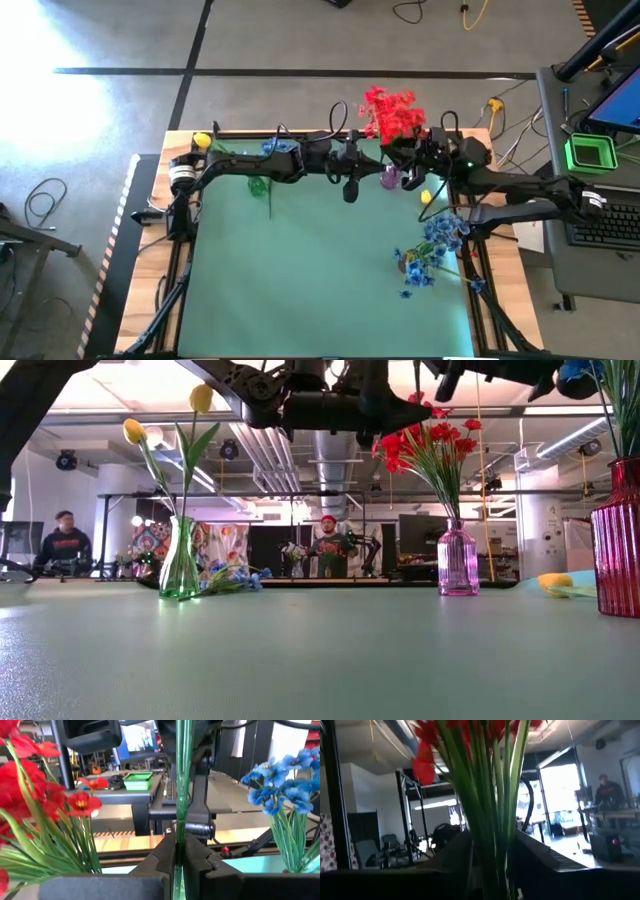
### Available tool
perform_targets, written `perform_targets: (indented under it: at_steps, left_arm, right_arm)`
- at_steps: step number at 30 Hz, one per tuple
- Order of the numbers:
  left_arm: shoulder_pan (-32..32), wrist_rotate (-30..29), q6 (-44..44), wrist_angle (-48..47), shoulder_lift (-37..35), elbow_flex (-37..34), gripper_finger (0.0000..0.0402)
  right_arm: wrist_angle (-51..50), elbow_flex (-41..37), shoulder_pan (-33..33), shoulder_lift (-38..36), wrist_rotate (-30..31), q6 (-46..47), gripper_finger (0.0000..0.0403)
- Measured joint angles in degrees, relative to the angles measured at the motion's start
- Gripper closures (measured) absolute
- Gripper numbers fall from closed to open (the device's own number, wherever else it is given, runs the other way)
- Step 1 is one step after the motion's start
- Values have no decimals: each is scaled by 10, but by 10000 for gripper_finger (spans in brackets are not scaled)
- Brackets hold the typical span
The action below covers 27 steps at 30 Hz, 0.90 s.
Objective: Sort flowers into vase by color
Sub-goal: Put the red flower into the purple vase
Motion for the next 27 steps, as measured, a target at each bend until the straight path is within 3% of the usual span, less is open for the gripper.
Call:
perform_targets:
  at_steps: [5,10,22,27]
  left_arm:
    - [0,0,0,-3,0,0,401]
    - [0,0,1,-9,-1,0,401]
    - [0,0,1,-13,-1,0,402]
    - [2,-1,1,-26,-1,0,402]
  right_arm:
    - [-88,0,0,-43,11,-14,239]
    - [-153,0,0,-75,23,-21,226]
    - [-204,0,0,-65,26,-21,260]
    - [-206,0,0,-69,25,-27,296]
